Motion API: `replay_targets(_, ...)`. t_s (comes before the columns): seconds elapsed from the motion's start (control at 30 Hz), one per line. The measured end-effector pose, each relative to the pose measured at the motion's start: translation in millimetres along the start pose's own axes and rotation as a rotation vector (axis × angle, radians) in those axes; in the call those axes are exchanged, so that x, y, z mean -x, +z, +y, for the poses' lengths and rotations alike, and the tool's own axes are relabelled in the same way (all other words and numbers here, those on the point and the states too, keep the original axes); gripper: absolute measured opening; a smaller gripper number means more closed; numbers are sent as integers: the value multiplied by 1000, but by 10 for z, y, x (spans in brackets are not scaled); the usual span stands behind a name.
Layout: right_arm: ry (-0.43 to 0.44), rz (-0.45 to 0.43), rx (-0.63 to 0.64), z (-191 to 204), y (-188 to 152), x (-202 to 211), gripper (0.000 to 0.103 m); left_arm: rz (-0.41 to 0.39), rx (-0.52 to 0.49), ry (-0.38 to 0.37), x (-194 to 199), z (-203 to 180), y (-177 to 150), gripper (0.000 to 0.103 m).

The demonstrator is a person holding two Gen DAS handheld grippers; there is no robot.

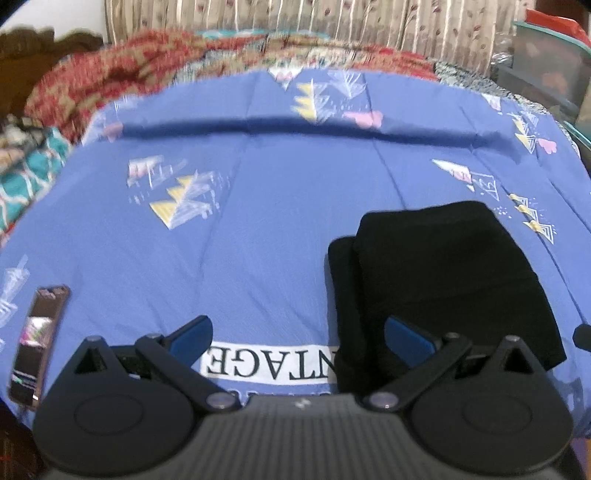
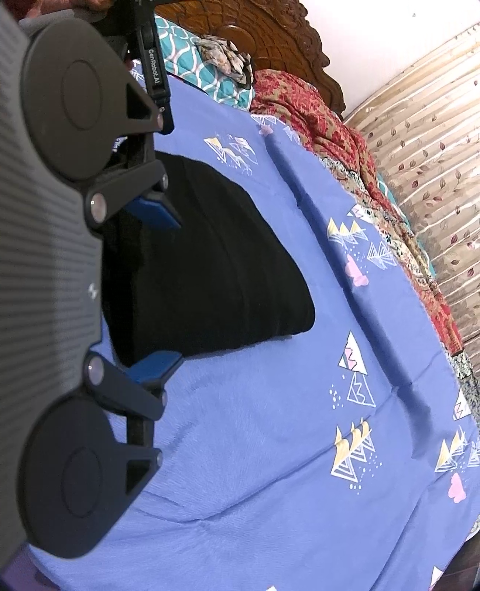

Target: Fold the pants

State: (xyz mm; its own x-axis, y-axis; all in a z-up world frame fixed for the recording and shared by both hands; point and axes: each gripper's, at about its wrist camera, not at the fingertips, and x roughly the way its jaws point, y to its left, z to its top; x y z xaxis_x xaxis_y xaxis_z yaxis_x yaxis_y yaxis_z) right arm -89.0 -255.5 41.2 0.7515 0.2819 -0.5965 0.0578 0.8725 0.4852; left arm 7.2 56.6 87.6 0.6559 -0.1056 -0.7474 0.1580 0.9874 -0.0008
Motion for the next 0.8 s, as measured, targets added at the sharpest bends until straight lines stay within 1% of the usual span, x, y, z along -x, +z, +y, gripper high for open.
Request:
replay_targets(0.1, 5, -6, 7, 32, -22, 46, 75, -71, -41, 31, 202, -98, -22, 103)
replay_targets(0.23, 14, -17, 19, 87, -40, 108, 75, -181, -71, 52, 484, -203, -27, 103)
replay_targets(0.4, 27, -30, 33, 153, -80, 178, 75, -348, -118, 103, 901, -386, -18, 103)
replay_targets(0.47, 30, -33, 35, 164, -103, 205, 75, -381, -125, 115, 1008, -445, -5, 103)
replay_targets(0.57, 35, -37, 36, 175, -135, 237, 75, -395, -141, 122, 1117, -536, -12, 103)
replay_targets(0.63, 37, -39, 37, 186, -161, 256, 75, -378, -157, 132, 1117, -597, -33, 103)
replay_targets(0.7, 40, -38, 37, 194, -182, 261, 75, -335, -154, 119, 1073, -616, -60, 103)
replay_targets(0.77, 42, -36, 35, 193, -200, 267, 75, -272, -132, 78, 1008, -589, -91, 103)
replay_targets(0.8, 42, -35, 35, 192, -207, 269, 75, -232, -117, 45, 959, -563, -98, 103)
